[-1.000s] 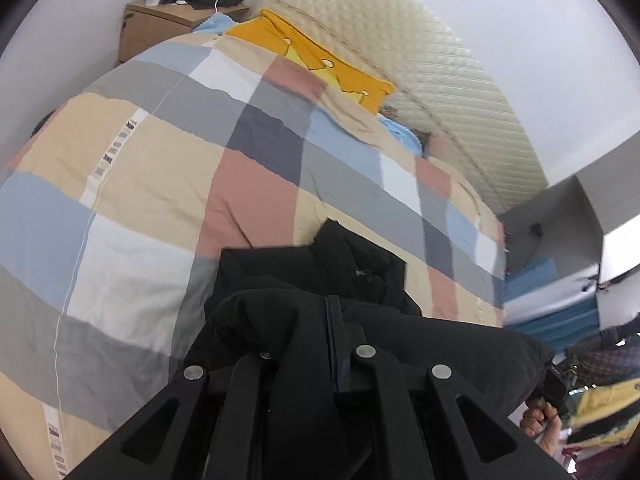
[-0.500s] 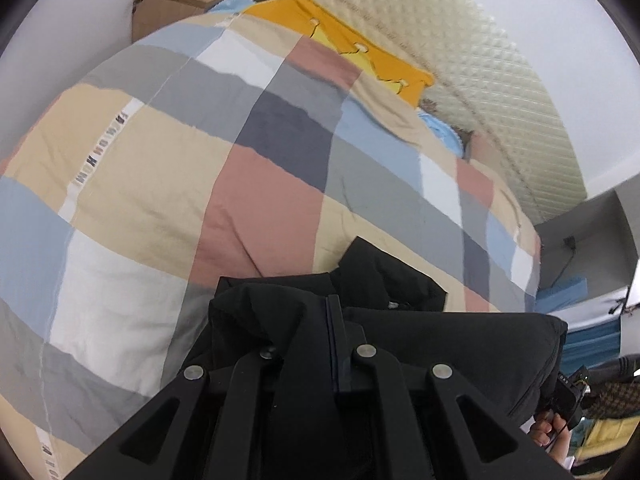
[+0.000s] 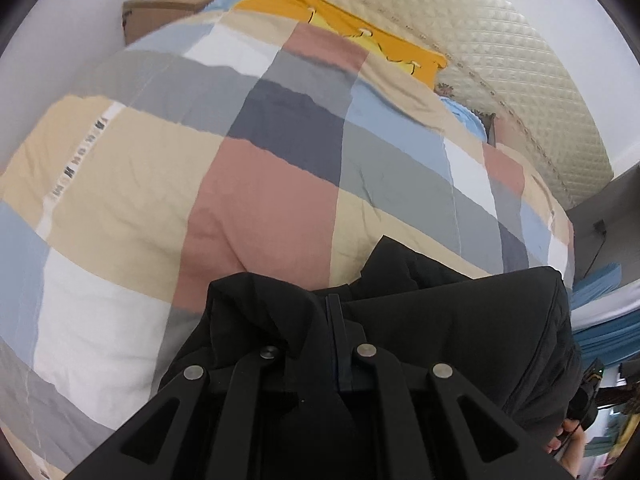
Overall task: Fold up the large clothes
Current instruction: 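Carry the hem with both tools over the jacket body toward the collar, then lower the hem onto the jacket and open both tools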
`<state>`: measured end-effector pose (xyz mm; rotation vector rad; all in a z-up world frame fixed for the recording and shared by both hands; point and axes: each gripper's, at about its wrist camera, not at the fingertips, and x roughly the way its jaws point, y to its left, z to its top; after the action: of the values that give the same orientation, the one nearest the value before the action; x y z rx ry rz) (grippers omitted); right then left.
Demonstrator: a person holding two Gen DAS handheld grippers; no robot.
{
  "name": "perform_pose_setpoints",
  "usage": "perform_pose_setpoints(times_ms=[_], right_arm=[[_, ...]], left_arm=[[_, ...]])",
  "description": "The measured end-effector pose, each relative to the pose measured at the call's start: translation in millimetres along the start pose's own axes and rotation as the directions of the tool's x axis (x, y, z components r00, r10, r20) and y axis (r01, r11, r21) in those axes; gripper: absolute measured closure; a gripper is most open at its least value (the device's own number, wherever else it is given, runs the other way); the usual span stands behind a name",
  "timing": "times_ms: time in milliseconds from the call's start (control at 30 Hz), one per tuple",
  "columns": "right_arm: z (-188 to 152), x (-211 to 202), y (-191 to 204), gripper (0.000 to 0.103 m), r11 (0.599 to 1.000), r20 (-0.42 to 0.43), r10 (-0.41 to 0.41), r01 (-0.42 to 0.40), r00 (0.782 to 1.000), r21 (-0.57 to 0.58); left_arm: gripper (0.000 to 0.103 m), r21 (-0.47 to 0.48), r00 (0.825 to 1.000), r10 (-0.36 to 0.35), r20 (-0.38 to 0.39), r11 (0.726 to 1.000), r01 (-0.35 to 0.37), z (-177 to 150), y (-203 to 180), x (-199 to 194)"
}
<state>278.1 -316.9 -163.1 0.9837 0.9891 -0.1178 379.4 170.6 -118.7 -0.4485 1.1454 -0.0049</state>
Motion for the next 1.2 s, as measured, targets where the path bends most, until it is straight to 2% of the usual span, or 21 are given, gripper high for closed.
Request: perform_pose_setpoints(times_ms=[200, 333, 433, 467, 500, 567, 633, 667, 700, 833, 933, 1033, 1133, 1200], right_arm=[[-2, -12, 2, 0.089, 1.000, -0.020, 0.011, -0.011, 1.000, -0.013], [-6, -30, 3, 0.087, 0.999, -0.023, 0.037, -0.037, 0.999, -0.008], [-9, -43, 4, 0.080, 0.998, -0.045, 0.065, -0.065, 0.997, -0.013], [-10, -49, 5, 0.071, 0.996, -0.050, 0.084, -0.085, 0.995, -0.020], [-12, -55, 7, 0.058, 0.995, -0.046, 0.100, -0.101, 0.994, -0.025], [-15, -69, 11, 0.044, 0.992, -0.033, 0.117, -0.118, 0.993, -0.041], [-19, -85, 18, 0.041, 0.990, -0.015, 0.118, -0.119, 0.993, -0.082], [-21, -92, 21, 0.041, 0.988, -0.006, 0.115, -0.115, 0.993, -0.101], [-23, -102, 25, 0.041, 0.985, 0.011, 0.112, -0.109, 0.994, -0.132], [-26, -132, 40, 0.039, 0.972, 0.089, 0.076, -0.054, 0.993, -0.229], [-27, -160, 52, 0.035, 0.955, 0.184, 0.061, -0.004, 0.981, -0.297], [-41, -179, 71, 0.026, 0.919, 0.291, 0.045, 0.074, 0.956, -0.386], [-72, -175, 88, 0.023, 0.859, 0.327, 0.078, 0.103, 0.942, -0.501], [-96, -160, 96, 0.023, 0.811, 0.300, 0.103, 0.094, 0.948, -0.577]], left_arm=[[0.094, -0.003, 0.999, -0.005, 0.035, 1.000, 0.005, -9, 1, -16], [0.093, -0.006, 1.000, 0.000, 0.007, 1.000, 0.001, -18, 4, -27], [0.090, -0.041, 0.999, -0.013, -0.037, 0.999, 0.011, -25, 12, -40], [0.088, -0.040, 0.999, -0.012, -0.040, 0.999, 0.010, -28, 14, -49], [0.083, -0.033, 0.999, -0.009, -0.040, 0.999, 0.008, -30, 14, -55], [0.071, -0.001, 1.000, -0.001, -0.017, 1.000, 0.001, -37, 12, -77], [0.039, 0.037, 1.000, 0.010, 0.020, 0.999, -0.011, -43, 11, -96], [0.033, 0.059, 0.998, 0.020, 0.056, 0.998, -0.024, -47, 9, -108], [0.031, 0.093, 0.993, 0.033, 0.110, 0.995, -0.043, -52, 6, -124], [0.031, 0.182, 0.969, 0.069, 0.237, 0.977, -0.114, -64, -9, -160], [0.031, 0.232, 0.958, 0.041, 0.285, 0.966, -0.111, -71, -28, -171], [0.031, 0.282, 0.952, 0.015, 0.306, 0.954, -0.106, -79, -50, -167], [0.031, 0.300, 0.952, 0.022, 0.304, 0.947, -0.117, -87, -66, -148], [0.031, 0.317, 0.957, 0.018, 0.291, 0.941, -0.114, -93, -74, -127]])
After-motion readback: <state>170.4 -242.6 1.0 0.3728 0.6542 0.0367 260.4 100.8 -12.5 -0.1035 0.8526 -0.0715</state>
